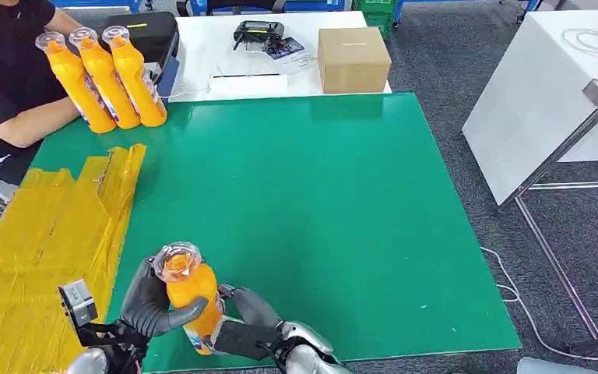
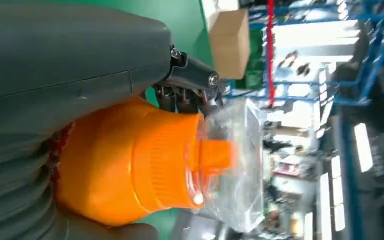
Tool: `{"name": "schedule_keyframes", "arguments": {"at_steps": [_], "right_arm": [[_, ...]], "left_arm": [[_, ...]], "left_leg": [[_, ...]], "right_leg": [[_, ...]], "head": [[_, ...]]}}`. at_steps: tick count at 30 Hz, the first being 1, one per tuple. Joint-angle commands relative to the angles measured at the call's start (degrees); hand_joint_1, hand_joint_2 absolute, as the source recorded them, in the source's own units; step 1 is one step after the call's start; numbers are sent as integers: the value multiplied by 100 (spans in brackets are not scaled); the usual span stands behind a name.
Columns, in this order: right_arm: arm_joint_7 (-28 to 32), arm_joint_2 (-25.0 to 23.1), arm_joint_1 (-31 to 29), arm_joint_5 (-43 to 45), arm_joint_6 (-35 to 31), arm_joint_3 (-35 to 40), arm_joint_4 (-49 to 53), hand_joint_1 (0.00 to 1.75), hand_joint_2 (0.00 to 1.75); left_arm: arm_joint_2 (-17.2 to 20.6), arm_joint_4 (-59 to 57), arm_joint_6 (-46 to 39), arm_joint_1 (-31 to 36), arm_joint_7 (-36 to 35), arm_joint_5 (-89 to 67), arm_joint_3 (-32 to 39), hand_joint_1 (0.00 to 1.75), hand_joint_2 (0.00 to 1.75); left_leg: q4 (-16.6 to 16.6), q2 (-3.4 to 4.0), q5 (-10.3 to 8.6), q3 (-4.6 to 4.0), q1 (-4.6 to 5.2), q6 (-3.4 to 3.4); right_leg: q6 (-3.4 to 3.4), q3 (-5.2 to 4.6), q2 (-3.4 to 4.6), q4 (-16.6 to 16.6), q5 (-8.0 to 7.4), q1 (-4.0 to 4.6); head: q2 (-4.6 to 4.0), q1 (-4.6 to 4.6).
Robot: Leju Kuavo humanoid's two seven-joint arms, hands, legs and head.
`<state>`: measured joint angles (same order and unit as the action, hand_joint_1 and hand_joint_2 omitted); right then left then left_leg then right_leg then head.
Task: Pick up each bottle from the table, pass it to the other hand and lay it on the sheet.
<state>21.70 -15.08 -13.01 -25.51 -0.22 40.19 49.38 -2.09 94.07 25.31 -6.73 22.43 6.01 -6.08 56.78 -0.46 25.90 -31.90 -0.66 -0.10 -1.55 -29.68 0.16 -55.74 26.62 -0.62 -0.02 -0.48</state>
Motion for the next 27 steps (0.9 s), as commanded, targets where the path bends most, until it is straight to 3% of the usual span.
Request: {"name": "schedule_keyframes", "arguments": {"at_steps": [1, 20, 21, 22, 27], "right_arm": [[-240, 551, -326, -81, -152, -336, 900, 175, 175], [-249, 626, -329, -98, -90, -465, 977, 175, 175], [-236, 623, -328, -110, -91, -481, 964, 175, 175], [-232, 621, -322, -114, -89, -492, 970, 175, 175], [-219, 625, -292, -134, -81, -505, 998, 175, 175]], "left_arm": [[641, -229, 161, -473, -191, -121, 488, 175, 175], [639, -86, 187, -639, -231, -116, 547, 175, 175], [644, -70, 178, -650, -275, -89, 541, 134, 175], [635, -64, 163, -656, -305, -66, 548, 0, 175], [530, -32, 215, -650, -325, 157, 493, 0, 175]], "left_leg": [[-8, 35, 7, 23, -2, 3], [-2, 20, 3, 10, 2, 6], [-2, 16, 2, 6, 4, 6], [-2, 8, -1, 2, 3, 5], [0, 7, 0, 3, 2, 6]], "right_leg": [[7, 14, 28, 11, -4, 4], [4, 10, 16, 2, -2, 0], [3, 7, 12, 0, -2, -3], [1, 5, 6, 1, -2, -2], [3, 7, 1, 1, -1, 0]], "head": [[0, -7], [0, 0], [0, -2], [0, 0], [0, 0]]}}
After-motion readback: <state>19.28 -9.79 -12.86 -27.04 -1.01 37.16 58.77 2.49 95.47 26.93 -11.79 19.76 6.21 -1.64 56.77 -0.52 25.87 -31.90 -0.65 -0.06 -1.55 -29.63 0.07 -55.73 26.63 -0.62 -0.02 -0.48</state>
